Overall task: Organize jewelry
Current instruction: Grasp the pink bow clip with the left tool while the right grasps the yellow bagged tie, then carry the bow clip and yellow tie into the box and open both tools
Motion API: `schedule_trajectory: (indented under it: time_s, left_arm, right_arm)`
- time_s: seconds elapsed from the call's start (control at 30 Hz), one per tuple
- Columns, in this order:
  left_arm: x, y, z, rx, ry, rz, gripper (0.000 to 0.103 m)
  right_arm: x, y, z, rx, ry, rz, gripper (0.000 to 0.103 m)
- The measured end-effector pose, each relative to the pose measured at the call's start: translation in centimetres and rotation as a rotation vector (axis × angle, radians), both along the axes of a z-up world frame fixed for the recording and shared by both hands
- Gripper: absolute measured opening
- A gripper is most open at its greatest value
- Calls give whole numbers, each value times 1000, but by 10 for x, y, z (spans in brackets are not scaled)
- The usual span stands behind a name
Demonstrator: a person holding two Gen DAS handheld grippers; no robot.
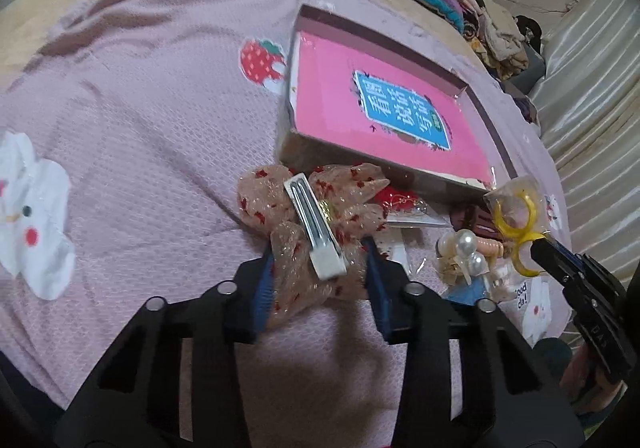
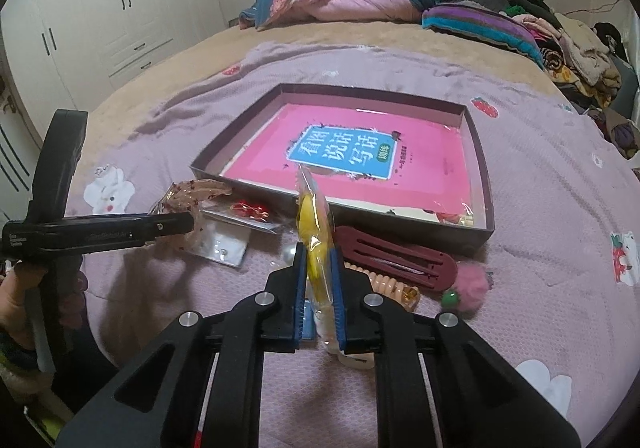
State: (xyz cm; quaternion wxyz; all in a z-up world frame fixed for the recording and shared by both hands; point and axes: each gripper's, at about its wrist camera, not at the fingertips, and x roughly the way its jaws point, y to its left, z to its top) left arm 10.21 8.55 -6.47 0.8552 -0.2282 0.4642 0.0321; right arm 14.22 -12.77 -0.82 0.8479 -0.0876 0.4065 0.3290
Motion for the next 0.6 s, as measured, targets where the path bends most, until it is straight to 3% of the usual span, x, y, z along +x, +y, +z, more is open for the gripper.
schedule_trajectory:
  time_s: [0.13,0.6]
  left_arm:
    - [-9,9,10,4,-22,12,19]
    - [-5,23,59,108,-110,14,19]
  right_arm:
    - [-4,4,8,16,-14,8,11]
    - [3,6,44,80,-62,1,11]
